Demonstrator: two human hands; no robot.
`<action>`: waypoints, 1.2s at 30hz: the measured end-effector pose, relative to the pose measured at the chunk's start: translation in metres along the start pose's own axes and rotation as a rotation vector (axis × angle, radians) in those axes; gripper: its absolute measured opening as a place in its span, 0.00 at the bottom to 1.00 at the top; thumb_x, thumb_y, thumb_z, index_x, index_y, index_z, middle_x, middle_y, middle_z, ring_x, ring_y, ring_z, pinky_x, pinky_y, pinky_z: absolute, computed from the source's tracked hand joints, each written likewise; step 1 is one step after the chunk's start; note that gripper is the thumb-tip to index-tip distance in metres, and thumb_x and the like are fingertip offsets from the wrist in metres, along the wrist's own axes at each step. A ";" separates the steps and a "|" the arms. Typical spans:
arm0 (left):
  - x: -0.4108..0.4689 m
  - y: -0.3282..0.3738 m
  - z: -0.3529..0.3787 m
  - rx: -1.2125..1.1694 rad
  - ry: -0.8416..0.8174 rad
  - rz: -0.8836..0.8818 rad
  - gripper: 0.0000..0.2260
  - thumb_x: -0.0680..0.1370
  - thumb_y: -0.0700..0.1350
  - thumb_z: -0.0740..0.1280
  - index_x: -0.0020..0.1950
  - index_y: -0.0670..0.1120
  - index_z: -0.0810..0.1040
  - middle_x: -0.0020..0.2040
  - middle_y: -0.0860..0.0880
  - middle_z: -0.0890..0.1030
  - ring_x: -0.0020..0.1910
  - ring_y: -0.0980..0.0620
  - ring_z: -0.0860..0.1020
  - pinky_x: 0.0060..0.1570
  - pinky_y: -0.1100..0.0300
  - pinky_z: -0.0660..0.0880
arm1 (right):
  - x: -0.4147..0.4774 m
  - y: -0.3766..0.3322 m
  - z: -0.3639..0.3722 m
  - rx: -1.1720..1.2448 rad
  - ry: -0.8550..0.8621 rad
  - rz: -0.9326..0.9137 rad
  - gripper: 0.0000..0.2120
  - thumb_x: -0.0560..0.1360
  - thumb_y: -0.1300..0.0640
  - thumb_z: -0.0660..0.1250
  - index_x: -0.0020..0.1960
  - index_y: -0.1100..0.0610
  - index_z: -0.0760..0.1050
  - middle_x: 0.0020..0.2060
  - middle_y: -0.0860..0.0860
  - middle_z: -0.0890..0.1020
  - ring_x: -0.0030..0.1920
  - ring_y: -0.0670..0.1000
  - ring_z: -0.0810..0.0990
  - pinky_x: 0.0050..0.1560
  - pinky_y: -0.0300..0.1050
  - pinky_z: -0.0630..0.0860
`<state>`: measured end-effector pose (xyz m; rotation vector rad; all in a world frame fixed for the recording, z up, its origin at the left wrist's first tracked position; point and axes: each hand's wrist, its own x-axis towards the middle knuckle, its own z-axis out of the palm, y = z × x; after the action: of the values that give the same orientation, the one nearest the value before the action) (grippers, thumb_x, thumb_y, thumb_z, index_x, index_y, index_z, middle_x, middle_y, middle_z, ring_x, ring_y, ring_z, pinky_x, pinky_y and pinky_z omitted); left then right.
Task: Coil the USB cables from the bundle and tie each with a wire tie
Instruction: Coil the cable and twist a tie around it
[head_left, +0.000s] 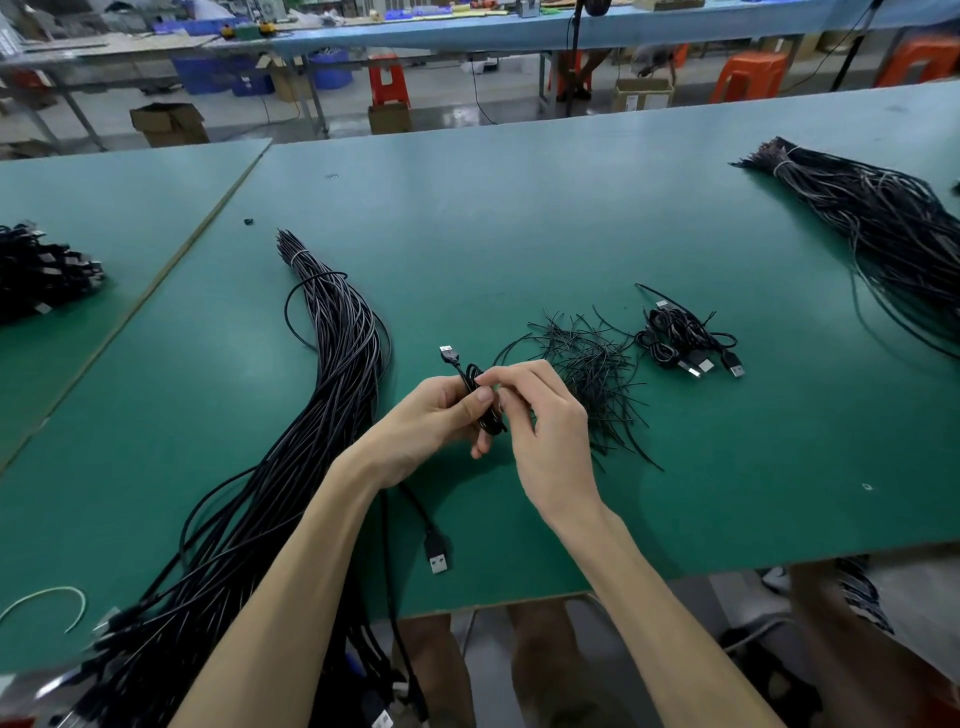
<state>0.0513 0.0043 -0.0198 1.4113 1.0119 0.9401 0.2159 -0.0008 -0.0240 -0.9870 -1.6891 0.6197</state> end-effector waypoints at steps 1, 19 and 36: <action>0.000 0.000 0.000 0.006 0.001 -0.001 0.14 0.84 0.48 0.61 0.52 0.36 0.75 0.38 0.41 0.78 0.36 0.46 0.76 0.43 0.58 0.76 | 0.000 0.000 0.000 0.012 -0.011 0.001 0.12 0.82 0.70 0.63 0.54 0.59 0.82 0.49 0.49 0.80 0.46 0.41 0.79 0.49 0.28 0.72; 0.000 -0.002 0.001 -0.057 0.035 -0.011 0.21 0.84 0.51 0.62 0.56 0.31 0.75 0.38 0.43 0.79 0.36 0.47 0.76 0.42 0.59 0.76 | 0.002 0.003 -0.002 0.119 0.016 0.119 0.08 0.79 0.70 0.69 0.43 0.61 0.83 0.44 0.49 0.79 0.46 0.44 0.78 0.45 0.31 0.72; -0.007 0.014 0.001 -0.156 0.045 0.020 0.11 0.82 0.39 0.61 0.55 0.34 0.79 0.42 0.37 0.84 0.41 0.43 0.83 0.50 0.55 0.80 | 0.004 0.005 -0.008 0.431 0.105 0.360 0.07 0.76 0.64 0.75 0.50 0.55 0.81 0.44 0.48 0.86 0.49 0.47 0.84 0.55 0.45 0.81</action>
<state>0.0513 -0.0035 -0.0062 1.2775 0.9386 1.0471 0.2246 0.0044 -0.0235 -0.9901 -1.2197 1.0966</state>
